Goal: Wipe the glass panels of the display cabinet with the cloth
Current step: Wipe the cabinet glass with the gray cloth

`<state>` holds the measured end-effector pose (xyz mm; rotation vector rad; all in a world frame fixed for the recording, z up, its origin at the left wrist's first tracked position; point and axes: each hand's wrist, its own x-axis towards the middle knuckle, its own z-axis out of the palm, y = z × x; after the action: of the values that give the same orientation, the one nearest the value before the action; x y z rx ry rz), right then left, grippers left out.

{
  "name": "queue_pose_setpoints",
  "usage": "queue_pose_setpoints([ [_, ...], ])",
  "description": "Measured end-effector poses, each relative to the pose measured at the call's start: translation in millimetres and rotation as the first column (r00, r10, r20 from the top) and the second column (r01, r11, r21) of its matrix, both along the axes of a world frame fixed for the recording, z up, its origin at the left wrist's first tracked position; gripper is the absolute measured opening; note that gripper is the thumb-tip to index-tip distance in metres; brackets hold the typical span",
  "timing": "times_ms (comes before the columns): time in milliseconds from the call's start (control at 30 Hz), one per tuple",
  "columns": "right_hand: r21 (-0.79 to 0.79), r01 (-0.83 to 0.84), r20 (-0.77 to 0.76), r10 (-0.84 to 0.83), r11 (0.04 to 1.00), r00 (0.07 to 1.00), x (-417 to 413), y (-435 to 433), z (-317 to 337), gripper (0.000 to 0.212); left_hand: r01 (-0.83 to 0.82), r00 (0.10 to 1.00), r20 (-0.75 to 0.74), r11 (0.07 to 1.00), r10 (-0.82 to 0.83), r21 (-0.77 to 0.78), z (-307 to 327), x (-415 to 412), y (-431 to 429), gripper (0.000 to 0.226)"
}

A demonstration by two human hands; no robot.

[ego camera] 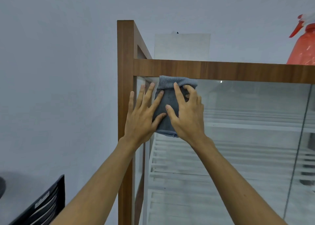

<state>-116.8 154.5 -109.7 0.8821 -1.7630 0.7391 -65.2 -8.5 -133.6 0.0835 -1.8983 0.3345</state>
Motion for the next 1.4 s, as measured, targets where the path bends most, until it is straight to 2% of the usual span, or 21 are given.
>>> queue_pose_setpoints([
  [167, -0.116, 0.122, -0.037, -0.127, 0.986, 0.991, -5, -25, -12, 0.065, 0.088, 0.993, -0.079, 0.995, -0.085, 0.037, -6, 11, -17, 0.059],
  [300, -0.145, 0.202, -0.057, -0.212, 0.969, 0.976, -15, -41, -20, 0.066, 0.015, 0.994, -0.113, 0.998, -0.009, 0.054, 1, 18, -34, 0.060],
  [533, -0.182, 0.214, -0.133, -0.240, 0.960, 0.962, -28, -56, -24, 0.067, -0.002, 0.990, -0.144, 0.999, 0.010, 0.051, 5, 11, -47, 0.061],
  [700, -0.179, 0.212, -0.201, -0.247, 0.961, 0.948, -30, -66, -23, 0.056, 0.054, 0.981, -0.191, 0.997, -0.041, 0.061, 2, 5, -49, 0.059],
  [1000, -0.147, 0.217, -0.167, -0.241, 0.965, 0.956, -12, -96, -27, 0.055, 0.094, 0.975, -0.207, 0.995, -0.086, 0.029, 0, 4, -54, 0.059],
  [1400, -0.167, 0.335, -0.152, -0.360, 0.927, 0.921, -17, -94, -24, 0.058, 0.083, 0.974, -0.213, 0.996, -0.078, 0.015, -1, 3, -55, 0.056],
])
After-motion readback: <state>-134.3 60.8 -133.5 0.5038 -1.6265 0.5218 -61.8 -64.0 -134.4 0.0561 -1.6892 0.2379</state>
